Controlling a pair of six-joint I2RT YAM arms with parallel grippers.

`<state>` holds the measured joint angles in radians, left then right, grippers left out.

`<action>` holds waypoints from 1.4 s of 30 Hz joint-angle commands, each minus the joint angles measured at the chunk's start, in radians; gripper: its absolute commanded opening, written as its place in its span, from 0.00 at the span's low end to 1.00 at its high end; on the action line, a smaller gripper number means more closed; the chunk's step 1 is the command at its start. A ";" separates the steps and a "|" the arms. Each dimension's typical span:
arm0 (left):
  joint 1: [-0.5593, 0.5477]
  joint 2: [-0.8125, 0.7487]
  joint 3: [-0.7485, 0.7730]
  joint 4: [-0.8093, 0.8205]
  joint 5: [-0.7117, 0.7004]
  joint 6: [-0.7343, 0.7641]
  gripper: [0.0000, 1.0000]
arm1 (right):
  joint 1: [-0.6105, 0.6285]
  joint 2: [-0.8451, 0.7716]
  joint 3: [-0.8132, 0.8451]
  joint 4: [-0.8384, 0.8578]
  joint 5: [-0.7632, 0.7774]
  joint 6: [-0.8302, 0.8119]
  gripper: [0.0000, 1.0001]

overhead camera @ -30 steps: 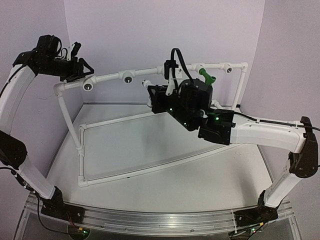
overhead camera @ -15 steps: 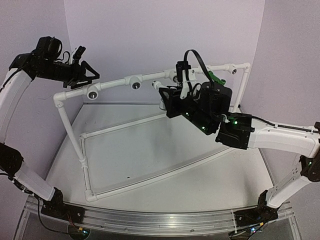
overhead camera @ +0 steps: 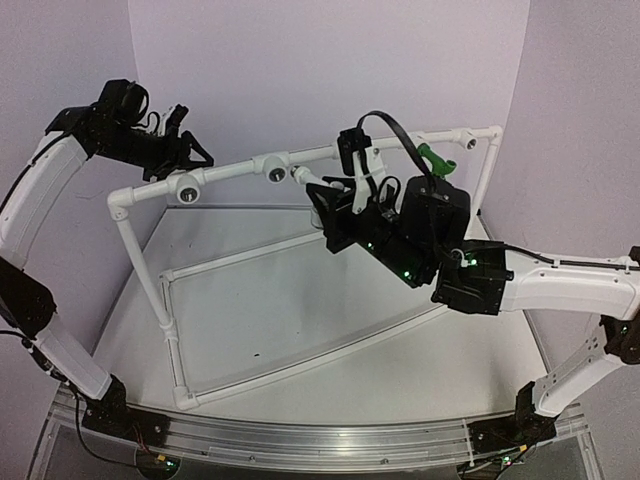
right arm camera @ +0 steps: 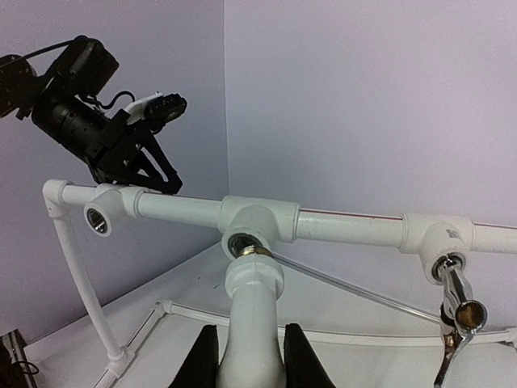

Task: Install the water faucets

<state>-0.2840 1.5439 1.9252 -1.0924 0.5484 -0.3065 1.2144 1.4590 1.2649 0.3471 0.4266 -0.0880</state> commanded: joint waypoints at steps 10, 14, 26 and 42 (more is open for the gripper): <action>-0.113 -0.051 -0.033 0.026 0.137 0.063 0.68 | 0.087 0.004 -0.044 0.049 0.168 -0.541 0.00; -0.143 -0.011 -0.002 -0.037 0.132 0.135 0.69 | 0.106 0.017 -0.024 0.030 0.206 -0.704 0.00; -0.150 -0.028 -0.052 -0.034 0.194 0.268 0.62 | 0.168 0.139 0.087 0.039 0.395 -1.169 0.00; -0.150 0.012 -0.048 -0.111 0.214 0.357 0.46 | 0.171 0.305 0.201 0.276 0.522 -1.459 0.00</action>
<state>-0.4053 1.5188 1.8921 -1.0044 0.7067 0.0305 1.3818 1.7501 1.4051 0.5239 0.9161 -1.4862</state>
